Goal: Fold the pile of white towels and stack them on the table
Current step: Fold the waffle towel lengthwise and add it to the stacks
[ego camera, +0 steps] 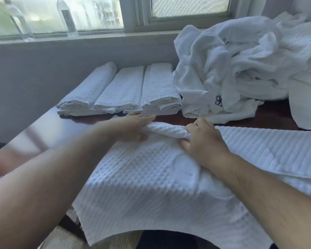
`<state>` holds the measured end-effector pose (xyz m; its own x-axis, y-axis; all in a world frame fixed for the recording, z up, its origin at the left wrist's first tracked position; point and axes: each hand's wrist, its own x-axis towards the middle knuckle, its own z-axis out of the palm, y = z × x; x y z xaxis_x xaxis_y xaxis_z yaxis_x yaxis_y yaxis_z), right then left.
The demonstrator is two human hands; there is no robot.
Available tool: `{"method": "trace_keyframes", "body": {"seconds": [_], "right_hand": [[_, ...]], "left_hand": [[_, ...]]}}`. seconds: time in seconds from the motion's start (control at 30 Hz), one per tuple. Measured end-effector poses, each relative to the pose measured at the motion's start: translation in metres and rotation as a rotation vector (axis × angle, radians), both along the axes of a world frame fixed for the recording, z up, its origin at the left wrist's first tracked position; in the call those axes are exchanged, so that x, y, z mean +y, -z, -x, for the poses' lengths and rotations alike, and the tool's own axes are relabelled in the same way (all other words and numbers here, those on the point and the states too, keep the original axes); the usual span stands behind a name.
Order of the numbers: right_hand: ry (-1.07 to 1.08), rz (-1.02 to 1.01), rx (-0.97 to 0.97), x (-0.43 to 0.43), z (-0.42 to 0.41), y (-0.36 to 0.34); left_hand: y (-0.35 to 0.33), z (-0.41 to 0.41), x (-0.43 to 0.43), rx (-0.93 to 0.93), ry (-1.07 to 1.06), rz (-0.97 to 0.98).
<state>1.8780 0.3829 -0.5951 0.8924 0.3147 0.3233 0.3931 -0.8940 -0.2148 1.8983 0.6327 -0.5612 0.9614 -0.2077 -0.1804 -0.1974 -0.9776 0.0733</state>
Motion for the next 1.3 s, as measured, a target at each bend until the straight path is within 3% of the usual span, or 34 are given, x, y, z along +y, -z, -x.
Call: {"method": "trace_keyframes", "body": {"seconds": [0.07,0.13,0.27,0.37,0.5,0.57,0.7,0.77,0.87,1.07,1.3], "right_hand": [[0.063,0.079,0.129,0.014,0.001,-0.003],[0.085,0.033,0.141,0.021,0.005,-0.001],[0.012,-0.118,-0.069,0.017,0.018,0.01],[-0.048,-0.123,-0.172,0.018,0.021,0.013],[-0.121,-0.147,-0.336,0.016,0.027,0.01],[-0.185,-0.124,-0.377,0.017,0.031,0.008],[-0.145,-0.127,-0.293,0.015,0.03,0.01],[-0.045,-0.136,-0.175,0.013,0.025,0.013],[0.013,-0.12,-0.104,0.012,0.02,0.015],[0.064,-0.06,-0.091,0.017,0.009,0.014],[0.189,-0.033,-0.004,0.022,-0.02,0.009]], "left_hand": [[-0.008,-0.002,-0.003,-0.024,0.015,-0.024],[-0.014,-0.002,-0.009,-0.106,0.019,-0.096],[-0.016,0.012,-0.013,-0.416,0.095,-0.275],[-0.002,0.037,-0.007,-0.479,0.09,-0.219],[0.025,0.082,-0.007,-0.695,-0.02,-0.066],[0.032,0.095,-0.006,-0.789,-0.055,-0.101],[0.024,0.106,0.005,-0.753,0.095,-0.135],[0.018,0.108,0.018,-0.61,0.149,-0.049],[0.025,0.114,0.029,-0.366,0.068,0.036],[0.04,0.104,0.027,-0.493,-0.02,0.172],[0.035,0.043,0.025,-0.539,-0.016,0.053]]}}
